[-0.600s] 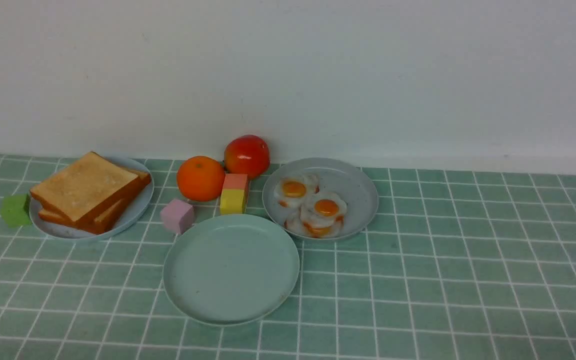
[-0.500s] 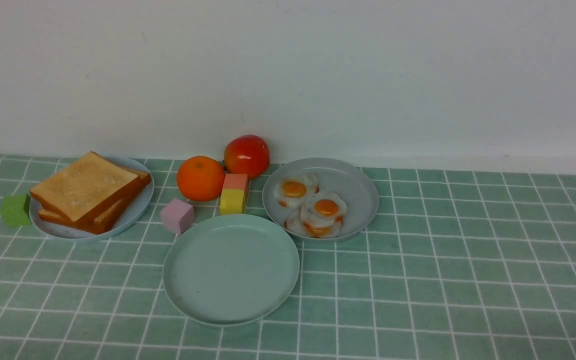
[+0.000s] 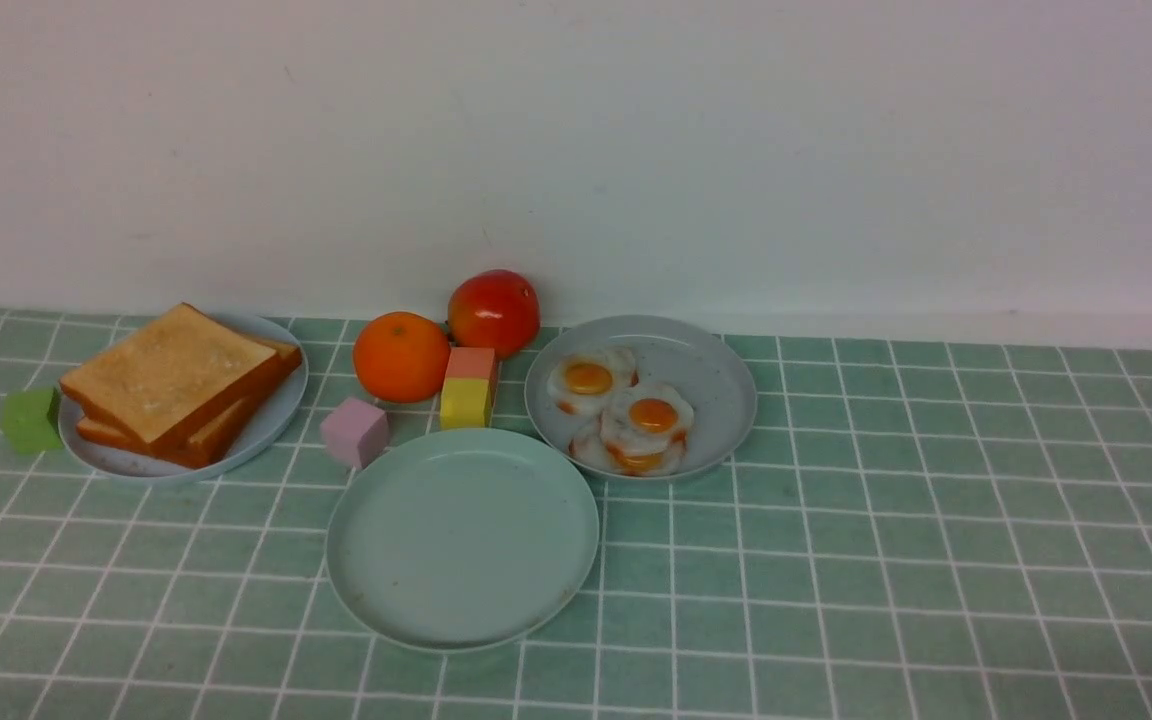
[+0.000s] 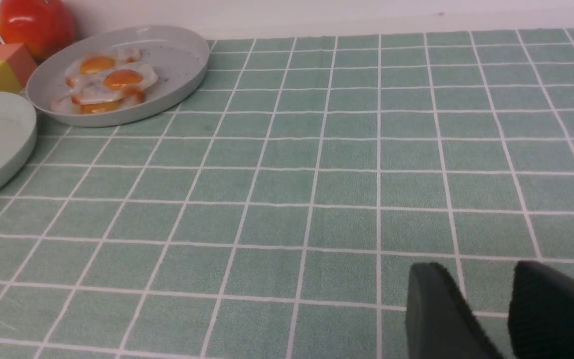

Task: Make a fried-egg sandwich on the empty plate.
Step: Use the left arm to grab a slice of bread

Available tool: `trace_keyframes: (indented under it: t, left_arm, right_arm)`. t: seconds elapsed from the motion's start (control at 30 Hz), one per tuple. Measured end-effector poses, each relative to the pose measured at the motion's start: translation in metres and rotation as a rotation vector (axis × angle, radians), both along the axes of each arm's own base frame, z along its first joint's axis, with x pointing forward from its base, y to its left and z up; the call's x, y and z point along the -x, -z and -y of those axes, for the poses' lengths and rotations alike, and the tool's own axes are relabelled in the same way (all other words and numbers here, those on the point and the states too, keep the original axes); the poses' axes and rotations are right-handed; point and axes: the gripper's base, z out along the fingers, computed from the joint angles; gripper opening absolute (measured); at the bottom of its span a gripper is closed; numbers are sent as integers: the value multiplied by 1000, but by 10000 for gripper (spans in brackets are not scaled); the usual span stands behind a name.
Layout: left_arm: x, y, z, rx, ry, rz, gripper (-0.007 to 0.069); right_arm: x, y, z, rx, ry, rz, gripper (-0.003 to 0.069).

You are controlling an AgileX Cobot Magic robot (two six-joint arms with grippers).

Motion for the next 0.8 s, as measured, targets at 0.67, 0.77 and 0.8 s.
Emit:
trace_keyframes:
  t: [0.67,0.77,0.8]
  left_arm:
    - [-3,-43,0,565,-37,461,162]
    - [0,-57,3,551,-14,421,164]
    - [2,-65,4,522,-3,396,164]
  right_arm:
    - [-1,-2,0,-12,1,26,239]
    - [-2,-8,-4,-223,9,88,239]
    - [-3,-12,-5,-296,9,121,239]
